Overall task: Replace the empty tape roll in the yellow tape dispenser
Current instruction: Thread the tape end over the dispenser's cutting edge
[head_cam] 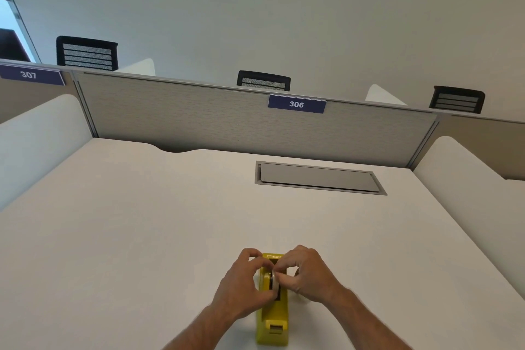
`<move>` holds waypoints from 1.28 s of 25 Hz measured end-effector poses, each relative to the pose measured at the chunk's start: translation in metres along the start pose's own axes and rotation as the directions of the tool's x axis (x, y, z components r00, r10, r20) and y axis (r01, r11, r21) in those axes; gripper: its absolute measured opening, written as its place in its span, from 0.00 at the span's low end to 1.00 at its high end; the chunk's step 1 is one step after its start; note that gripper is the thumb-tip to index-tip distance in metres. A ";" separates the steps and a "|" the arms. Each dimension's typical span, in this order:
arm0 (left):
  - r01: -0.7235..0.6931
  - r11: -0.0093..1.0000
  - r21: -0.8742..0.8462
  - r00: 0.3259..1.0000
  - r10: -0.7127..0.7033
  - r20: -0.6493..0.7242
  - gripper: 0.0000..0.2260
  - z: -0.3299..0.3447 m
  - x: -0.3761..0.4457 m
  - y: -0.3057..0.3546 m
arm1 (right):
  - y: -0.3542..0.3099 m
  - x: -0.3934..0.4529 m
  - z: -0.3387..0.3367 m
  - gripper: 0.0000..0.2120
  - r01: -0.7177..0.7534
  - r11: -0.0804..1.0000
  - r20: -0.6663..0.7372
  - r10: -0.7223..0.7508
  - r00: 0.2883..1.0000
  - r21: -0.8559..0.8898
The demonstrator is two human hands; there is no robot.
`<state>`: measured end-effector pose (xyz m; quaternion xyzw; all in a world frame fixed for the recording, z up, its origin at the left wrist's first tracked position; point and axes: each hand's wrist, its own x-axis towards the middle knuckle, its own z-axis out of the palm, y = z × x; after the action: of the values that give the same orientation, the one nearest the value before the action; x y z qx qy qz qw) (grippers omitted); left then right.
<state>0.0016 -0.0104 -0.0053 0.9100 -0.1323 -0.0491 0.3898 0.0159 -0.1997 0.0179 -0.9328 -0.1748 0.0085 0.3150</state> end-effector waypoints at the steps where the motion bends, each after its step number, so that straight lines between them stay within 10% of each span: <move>1: -0.001 1.000 -0.001 1.000 0.001 -0.001 0.22 0.000 0.000 0.000 | 0.000 0.000 0.000 0.10 -0.006 1.000 0.012 0.007 1.000 -0.012; 32: 0.014 1.000 0.002 1.000 -0.014 0.010 0.22 -0.002 0.002 0.001 | 0.004 0.000 0.001 0.13 -0.018 1.000 0.038 0.017 0.999 0.019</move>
<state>0.0035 -0.0098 -0.0035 0.9111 -0.1278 -0.0564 0.3878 0.0167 -0.2022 0.0141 -0.9309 -0.1725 0.0304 0.3207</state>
